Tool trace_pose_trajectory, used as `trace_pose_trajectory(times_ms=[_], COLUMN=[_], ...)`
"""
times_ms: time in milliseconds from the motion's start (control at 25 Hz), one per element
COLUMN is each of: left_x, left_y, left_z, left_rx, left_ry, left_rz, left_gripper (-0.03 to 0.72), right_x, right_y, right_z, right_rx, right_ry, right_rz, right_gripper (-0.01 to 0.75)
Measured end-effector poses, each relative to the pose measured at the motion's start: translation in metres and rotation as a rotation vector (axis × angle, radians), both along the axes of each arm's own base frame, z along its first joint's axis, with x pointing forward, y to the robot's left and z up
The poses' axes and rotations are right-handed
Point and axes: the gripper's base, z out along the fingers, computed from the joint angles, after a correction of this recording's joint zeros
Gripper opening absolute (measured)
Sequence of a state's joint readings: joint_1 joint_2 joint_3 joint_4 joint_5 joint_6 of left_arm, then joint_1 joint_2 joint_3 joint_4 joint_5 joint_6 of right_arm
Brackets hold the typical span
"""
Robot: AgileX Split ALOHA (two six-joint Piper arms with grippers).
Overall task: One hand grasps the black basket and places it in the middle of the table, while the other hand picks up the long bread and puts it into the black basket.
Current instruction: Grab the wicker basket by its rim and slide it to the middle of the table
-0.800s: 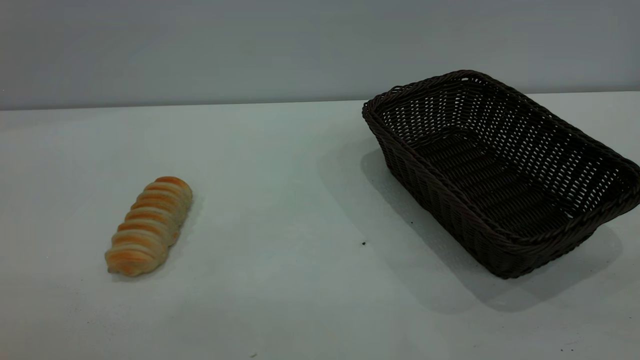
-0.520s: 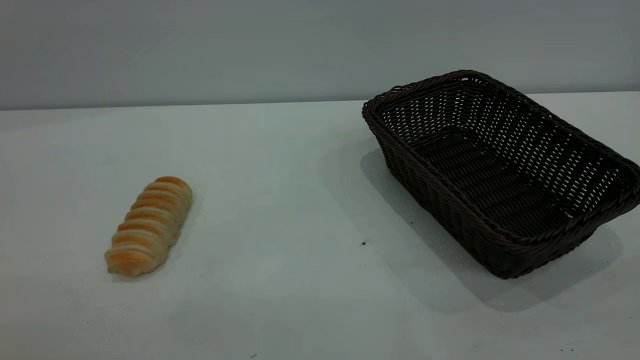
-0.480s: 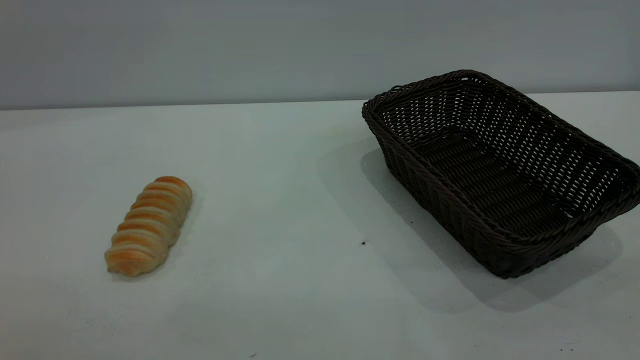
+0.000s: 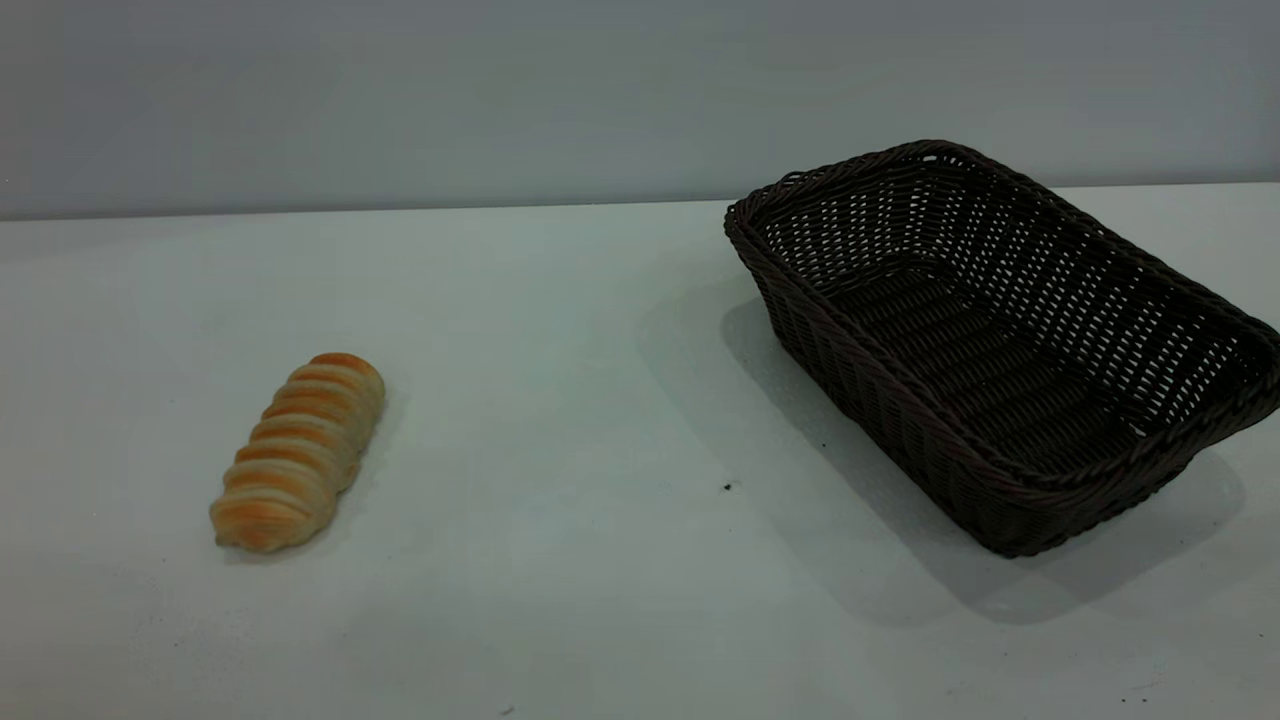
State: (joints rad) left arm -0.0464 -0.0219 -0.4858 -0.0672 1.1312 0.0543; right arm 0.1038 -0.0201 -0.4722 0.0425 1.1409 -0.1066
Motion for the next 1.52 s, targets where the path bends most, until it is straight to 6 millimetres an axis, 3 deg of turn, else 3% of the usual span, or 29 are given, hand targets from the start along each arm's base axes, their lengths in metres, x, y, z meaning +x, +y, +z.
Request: trace_pose_trajectory(times_ms=[760, 920, 1080, 1240, 1360, 1520], left_x=[0.000, 0.010, 0.046, 0.090, 0.116, 0.138], left_y=[0.002, 0.002, 0.000, -0.003, -0.004, -0.005], left_z=[0.000, 0.011, 0.042, 0.063, 0.065, 0.058], left_rx=[0.022, 0.021, 0.015, 0.000, 0.011, 0.019], left_ry=[-0.001, -0.003, 0.006, 0.023, 0.038, 0.078], left_rz=[0.011, 0.012, 0.013, 0.011, 0.006, 0.004], left_gripper=[0.582, 0.582, 0.582, 0.582, 0.582, 0.582], right_x=[0.000, 0.005, 0.035, 0.082, 0.121, 0.171], right_y=[0.003, 0.004, 0.010, 0.020, 0.029, 0.036], right_z=[0.000, 0.012, 0.036, 0.048, 0.039, 0.006], right_rx=[0.051, 0.098, 0.140, 0.204, 0.283, 0.356], right_ry=[0.006, 0.037, 0.135, 0.238, 0.341, 0.548], right_rz=[0.002, -0.017, -0.029, -0.021, -0.030, -0.130], right_gripper=[0.494, 0.496, 0.528, 0.547, 0.550, 0.550])
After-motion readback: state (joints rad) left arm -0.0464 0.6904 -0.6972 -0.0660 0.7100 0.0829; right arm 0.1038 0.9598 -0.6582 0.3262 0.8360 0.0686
